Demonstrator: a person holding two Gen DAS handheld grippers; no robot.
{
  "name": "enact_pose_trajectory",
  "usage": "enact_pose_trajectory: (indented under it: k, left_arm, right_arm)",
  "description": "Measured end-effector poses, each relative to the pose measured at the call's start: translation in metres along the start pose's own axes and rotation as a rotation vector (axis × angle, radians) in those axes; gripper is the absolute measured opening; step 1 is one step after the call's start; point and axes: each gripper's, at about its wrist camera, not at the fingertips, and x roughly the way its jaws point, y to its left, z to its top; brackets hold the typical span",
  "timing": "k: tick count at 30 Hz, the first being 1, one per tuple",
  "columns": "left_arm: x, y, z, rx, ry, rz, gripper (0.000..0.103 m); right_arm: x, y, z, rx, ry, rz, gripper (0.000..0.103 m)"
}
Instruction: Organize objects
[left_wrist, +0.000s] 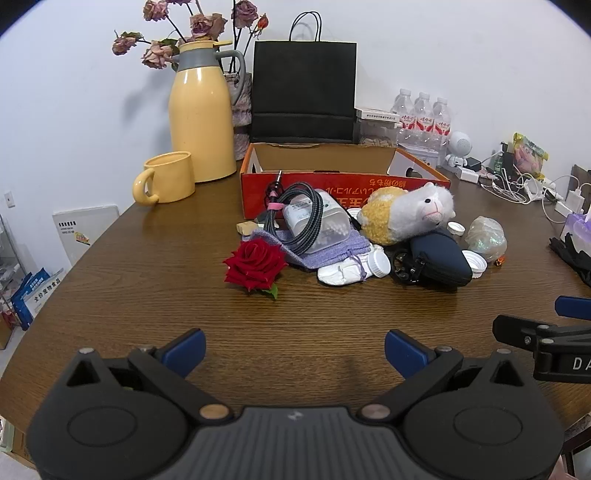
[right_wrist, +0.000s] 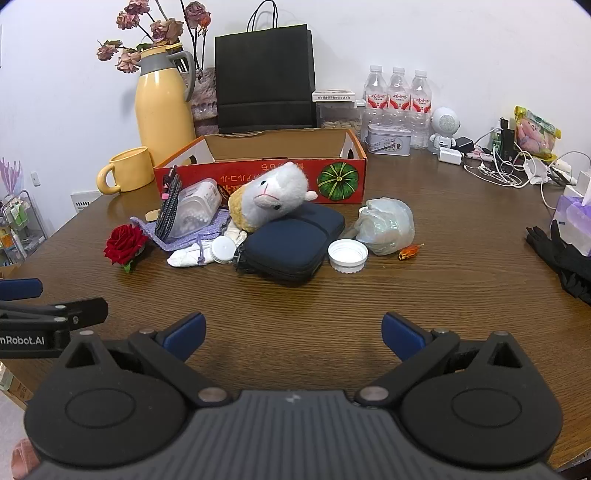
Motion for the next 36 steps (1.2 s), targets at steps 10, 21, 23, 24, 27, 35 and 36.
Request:
enact_pose_trajectory:
  k: [10,21,23,24,27,35,36]
  left_arm:
    - [-0.0001,0.0007,-0.0011,0.001,0.000,-0.005,0.103]
    - [0.0011,0.0004,-0.0023,0.003,0.002,-0.002,0.103]
    - [0.0015,0.0003,-0.0027,0.005,0.001,0.002,0.103]
    - [0.0017,-0.0001,-0.0025,0.005,0.002,0.002,0.103]
    - [0.0017,-0.0002,-0.0024,0.004,0.002,0.004,0.103]
    - [0.0015,-0.0013,-0.0028,0.007,-0.001,0.005,0.103]
    - [0.0014,-0.0012,-0.0029,0.008,-0.001,0.004,0.103]
  right_arm:
    - [-0.0001,0.0015,0.0006,0.000,0.001,-0.003,0.103]
    - [-0.0006,0.0011,0.0008,0.000,0.002,-0.004,0.103]
    - [-0.0001,0.0007,-0.0008,0.000,0.002,-0.005,0.103]
    - [-0.0001,0.0008,-0.0008,0.000,0.002,-0.005,0.103]
    - [-0.0003,0.0009,-0.0007,0.000,0.002,-0.005,0.103]
    - [0.0003,0.0014,-0.0014,-0.002,0.003,-0.006,0.103]
    - [0.0004,0.0014,-0.0014,-0.002,0.003,-0.006,0.103]
